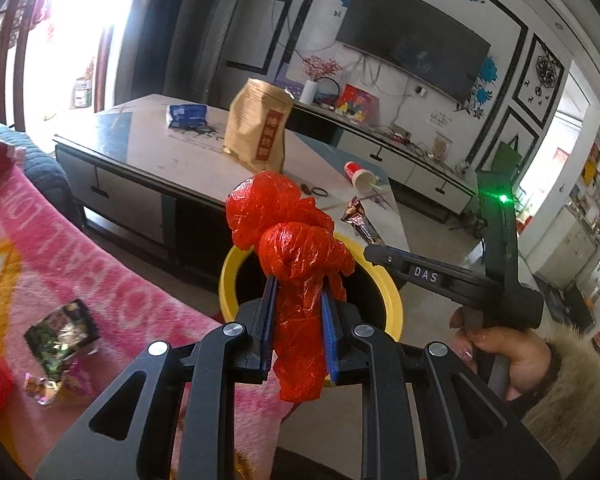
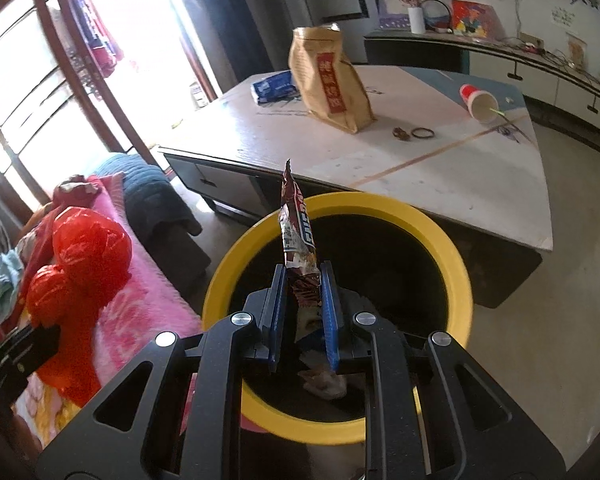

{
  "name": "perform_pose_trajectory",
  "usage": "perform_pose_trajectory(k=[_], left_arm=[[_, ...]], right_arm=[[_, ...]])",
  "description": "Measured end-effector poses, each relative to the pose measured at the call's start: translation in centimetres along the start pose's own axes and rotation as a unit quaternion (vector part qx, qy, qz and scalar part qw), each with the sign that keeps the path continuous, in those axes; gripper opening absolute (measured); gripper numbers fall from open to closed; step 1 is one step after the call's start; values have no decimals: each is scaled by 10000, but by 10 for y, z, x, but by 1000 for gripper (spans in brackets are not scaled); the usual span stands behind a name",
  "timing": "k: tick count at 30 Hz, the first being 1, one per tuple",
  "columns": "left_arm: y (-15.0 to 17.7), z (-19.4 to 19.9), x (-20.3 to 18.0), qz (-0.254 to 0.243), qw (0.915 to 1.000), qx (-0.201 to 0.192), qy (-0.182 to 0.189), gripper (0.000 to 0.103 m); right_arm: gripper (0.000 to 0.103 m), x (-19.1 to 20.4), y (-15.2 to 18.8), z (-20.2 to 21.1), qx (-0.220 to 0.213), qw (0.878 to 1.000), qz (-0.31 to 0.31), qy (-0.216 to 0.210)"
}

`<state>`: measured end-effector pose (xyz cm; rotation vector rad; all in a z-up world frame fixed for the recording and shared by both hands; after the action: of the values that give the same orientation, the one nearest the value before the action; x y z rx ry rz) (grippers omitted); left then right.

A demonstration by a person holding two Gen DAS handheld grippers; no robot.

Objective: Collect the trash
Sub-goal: 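Lift and carry the red bag and chocolate wrapper over the yellow bin, then open both tools to drop the red bag and wrapper into the bin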

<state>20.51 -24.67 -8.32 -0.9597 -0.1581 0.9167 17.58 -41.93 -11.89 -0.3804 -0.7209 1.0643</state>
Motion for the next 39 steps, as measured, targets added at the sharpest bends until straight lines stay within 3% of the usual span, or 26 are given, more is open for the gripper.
perform_pose_trajectory(k=[23, 27, 28, 31, 33, 35, 37, 39], left_arm=[[12, -69, -13, -94, 9984, 550, 56, 19], [12, -81, -12, -71, 9981, 613, 70, 21], [11, -84, -12, -36, 9980, 631, 92, 26], [9, -87, -11, 2, 9981, 616, 60, 57], [8, -85, -10, 30, 9983, 578, 66, 67], [7, -79, -8, 29, 9987, 502, -5, 87], [6, -71, -4, 77, 9991, 420, -53, 95], [4, -62, 0, 109, 9993, 328, -140, 96]], right_arm=[[12, -44, 3, -17, 353, 9982, -418, 264], [17, -45, 6, -18, 426, 9976, -505, 206], [22, -46, 6, -18, 413, 9975, -516, 239], [29, -48, 6, -16, 370, 9975, -532, 270], [33, -50, 4, -12, 301, 9975, -570, 276], [41, -49, 2, -8, 204, 9976, -582, 300], [45, -45, -2, -2, 70, 9980, -561, 282], [50, -37, -6, 4, -83, 9985, -474, 261]])
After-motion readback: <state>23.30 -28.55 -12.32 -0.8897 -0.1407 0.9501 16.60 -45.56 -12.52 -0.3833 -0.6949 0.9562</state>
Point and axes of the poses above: each gripper's, at about its wrist camera, not at the fingertips, and z roughly against the way its jaws point, x to its left, y to its underside, the point moved 6 cm from there along -z, roughly the way its jaws point, and after that the axes turned 3 degrees about -z, right-handed, at the moved point
